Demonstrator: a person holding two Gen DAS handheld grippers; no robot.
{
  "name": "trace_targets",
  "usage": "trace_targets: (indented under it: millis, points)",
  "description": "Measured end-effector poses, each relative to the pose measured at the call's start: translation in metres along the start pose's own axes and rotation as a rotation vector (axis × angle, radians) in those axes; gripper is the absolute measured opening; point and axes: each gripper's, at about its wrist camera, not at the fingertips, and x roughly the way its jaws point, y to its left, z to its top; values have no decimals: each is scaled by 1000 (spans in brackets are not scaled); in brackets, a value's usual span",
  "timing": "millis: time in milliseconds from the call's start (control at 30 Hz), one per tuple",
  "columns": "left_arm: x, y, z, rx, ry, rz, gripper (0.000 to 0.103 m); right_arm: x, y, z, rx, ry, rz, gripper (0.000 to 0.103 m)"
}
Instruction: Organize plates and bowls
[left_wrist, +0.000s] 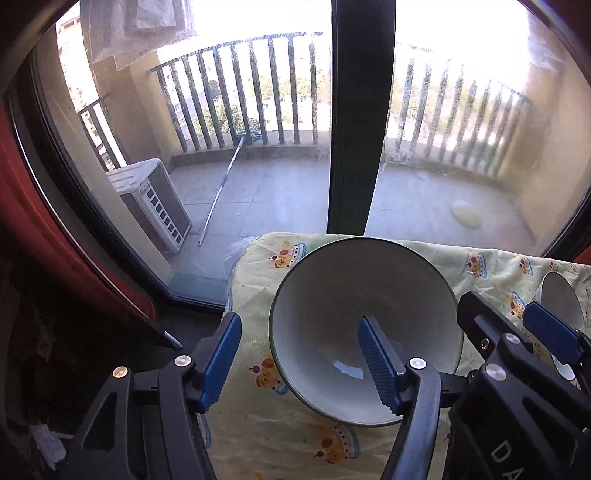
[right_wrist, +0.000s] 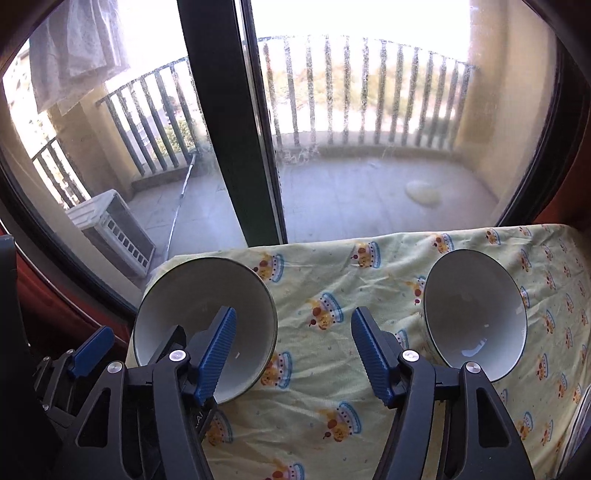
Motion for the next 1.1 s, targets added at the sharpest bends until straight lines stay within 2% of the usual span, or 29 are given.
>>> trace_targets:
  millis: [133,400,467,533,900,1100]
  points:
    - [17,6,2,-6,20,-28,65,17,8,1,-2,8,-6,61]
    - [34,9,10,21,36,-34,40,46,13,5,35,42,-26,42]
    - [36,10,11,23,35,-31,31,51,14,6,32,53,-15,28]
    - [38,12,12,12,51,-53,22,55,16,7,26,62,8,20]
    - [27,5,1,28,60,-41,21,48,12,4,4,83,13,19]
    - [9,0,-12,49,65,-52,21,28,2,-10,24,94,4,19]
